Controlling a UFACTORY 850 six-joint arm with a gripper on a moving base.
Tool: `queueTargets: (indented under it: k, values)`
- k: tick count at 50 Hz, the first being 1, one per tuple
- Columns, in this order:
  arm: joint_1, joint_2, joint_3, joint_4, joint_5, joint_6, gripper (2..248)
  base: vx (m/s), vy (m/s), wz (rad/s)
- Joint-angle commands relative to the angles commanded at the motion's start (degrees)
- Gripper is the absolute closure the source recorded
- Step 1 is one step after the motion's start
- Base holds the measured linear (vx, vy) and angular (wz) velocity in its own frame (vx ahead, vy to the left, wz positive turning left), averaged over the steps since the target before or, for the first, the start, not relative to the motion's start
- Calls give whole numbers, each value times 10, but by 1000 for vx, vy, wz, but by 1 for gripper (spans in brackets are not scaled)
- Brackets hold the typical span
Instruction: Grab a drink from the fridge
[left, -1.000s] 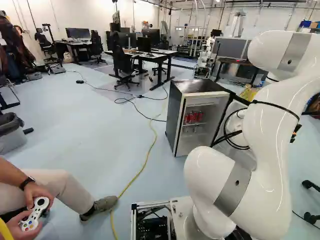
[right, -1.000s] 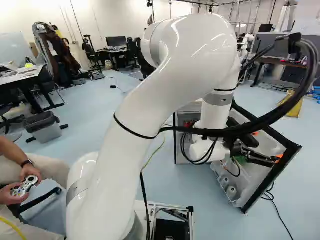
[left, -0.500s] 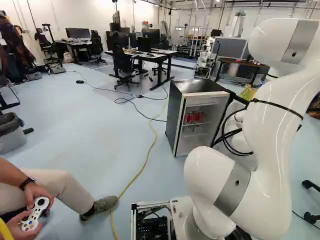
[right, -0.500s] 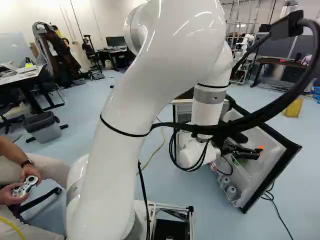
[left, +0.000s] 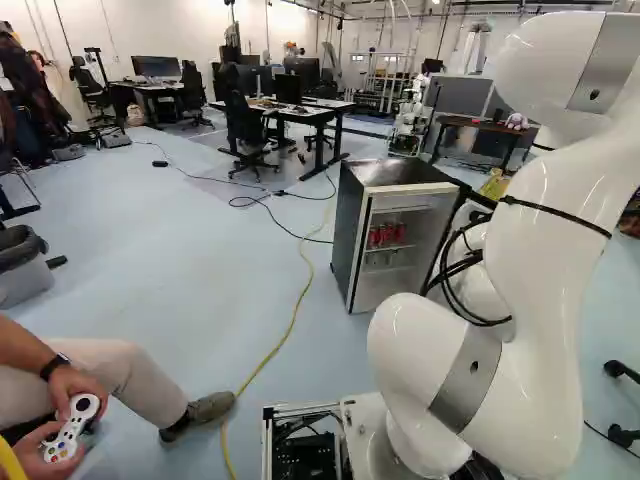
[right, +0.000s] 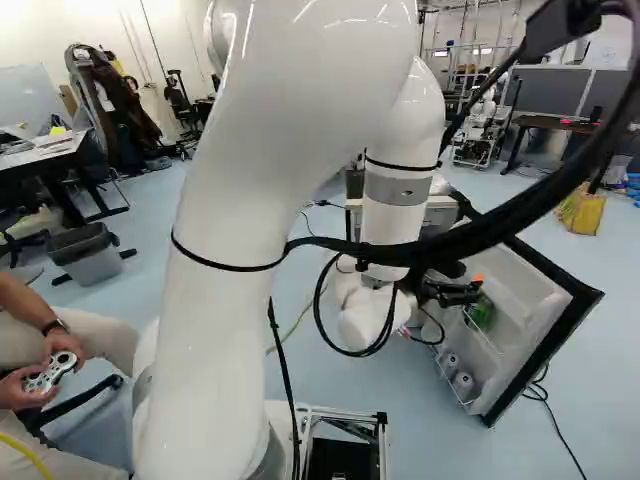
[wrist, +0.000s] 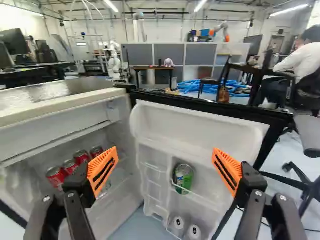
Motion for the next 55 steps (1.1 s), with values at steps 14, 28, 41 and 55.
queueTargets:
  k: [14, 28, 41, 55]
  values:
    - [2, -7, 1, -84, 0, 0, 3, 0, 0, 0]
    - [4, -39, -16, -169, 0, 0, 3, 0, 0, 0]
    - [6, -76, -44, -235, 0, 0, 3, 0, 0, 0]
    - [11, -117, -76, -246, 0, 0, 3, 0, 0, 0]
